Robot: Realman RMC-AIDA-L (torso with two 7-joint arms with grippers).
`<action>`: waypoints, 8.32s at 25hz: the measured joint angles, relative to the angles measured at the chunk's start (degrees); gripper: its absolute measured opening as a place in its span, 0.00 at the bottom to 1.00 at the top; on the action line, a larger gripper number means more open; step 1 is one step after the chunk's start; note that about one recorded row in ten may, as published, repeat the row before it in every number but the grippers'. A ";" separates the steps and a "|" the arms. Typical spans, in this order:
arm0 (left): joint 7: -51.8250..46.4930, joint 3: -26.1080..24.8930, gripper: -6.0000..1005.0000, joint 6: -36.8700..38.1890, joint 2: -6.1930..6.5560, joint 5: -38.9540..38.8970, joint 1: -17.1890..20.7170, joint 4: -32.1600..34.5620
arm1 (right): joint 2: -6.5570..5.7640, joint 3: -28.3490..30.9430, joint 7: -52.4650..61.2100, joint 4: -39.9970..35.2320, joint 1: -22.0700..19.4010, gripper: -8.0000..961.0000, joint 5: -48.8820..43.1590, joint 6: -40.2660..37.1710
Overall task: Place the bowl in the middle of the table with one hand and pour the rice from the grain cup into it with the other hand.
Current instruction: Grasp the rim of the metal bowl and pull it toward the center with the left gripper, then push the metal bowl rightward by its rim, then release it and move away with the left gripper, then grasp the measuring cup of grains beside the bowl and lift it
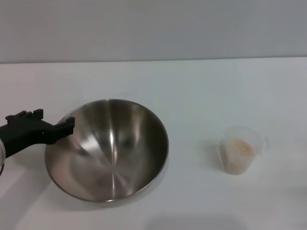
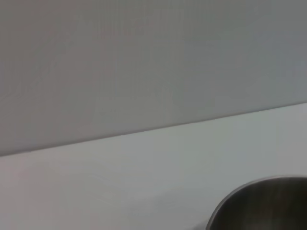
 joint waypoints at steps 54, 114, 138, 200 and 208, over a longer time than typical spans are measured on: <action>1.18 0.61 0.44 -3.17 -0.07 -0.07 -4.11 6.67 | 0.00 0.00 -0.01 0.10 0.37 0.80 -0.01 0.59; -1.03 -3.43 0.13 -6.19 -0.31 -17.00 -17.72 19.34 | -0.18 -1.49 0.62 -0.10 0.96 0.80 -0.08 0.72; 0.94 -5.47 0.18 -5.97 -0.04 -17.03 -19.08 24.00 | -0.09 -1.49 0.61 -0.16 0.96 0.80 -0.08 1.35; -33.13 29.47 0.83 120.12 -0.45 3.42 -14.59 74.66 | -0.06 -23.42 -9.01 -0.40 6.56 0.80 -0.07 19.21; -33.08 29.57 0.83 120.11 -0.45 3.45 -14.59 74.79 | -0.05 -23.47 -9.05 -0.33 8.48 0.80 -0.09 21.21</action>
